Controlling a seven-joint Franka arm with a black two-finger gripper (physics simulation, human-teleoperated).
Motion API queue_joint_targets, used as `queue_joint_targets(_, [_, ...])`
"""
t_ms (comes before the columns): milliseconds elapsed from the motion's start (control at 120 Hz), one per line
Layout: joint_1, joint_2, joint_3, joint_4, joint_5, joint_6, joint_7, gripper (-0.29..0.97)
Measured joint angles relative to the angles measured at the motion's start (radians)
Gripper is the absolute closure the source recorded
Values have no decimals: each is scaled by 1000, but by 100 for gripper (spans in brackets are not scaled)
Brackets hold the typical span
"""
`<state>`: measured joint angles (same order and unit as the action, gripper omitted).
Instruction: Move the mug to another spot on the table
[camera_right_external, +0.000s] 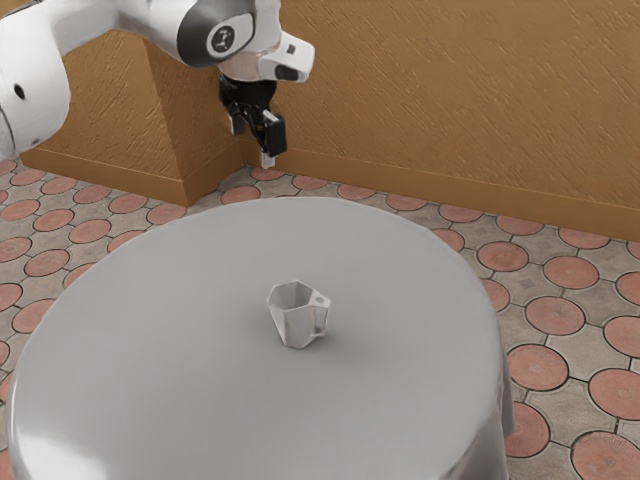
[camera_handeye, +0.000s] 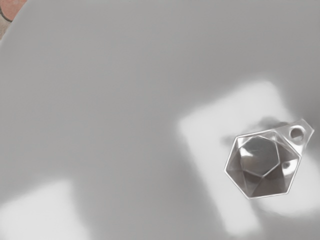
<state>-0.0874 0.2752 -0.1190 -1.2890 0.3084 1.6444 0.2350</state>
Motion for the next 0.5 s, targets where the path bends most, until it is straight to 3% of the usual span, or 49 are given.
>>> queue_joint_targets(233, [0,-29,-32,-171,-12,129,32,0])
queue_joint_targets(500, [0,6,-79,-272,-90,179,64,0])
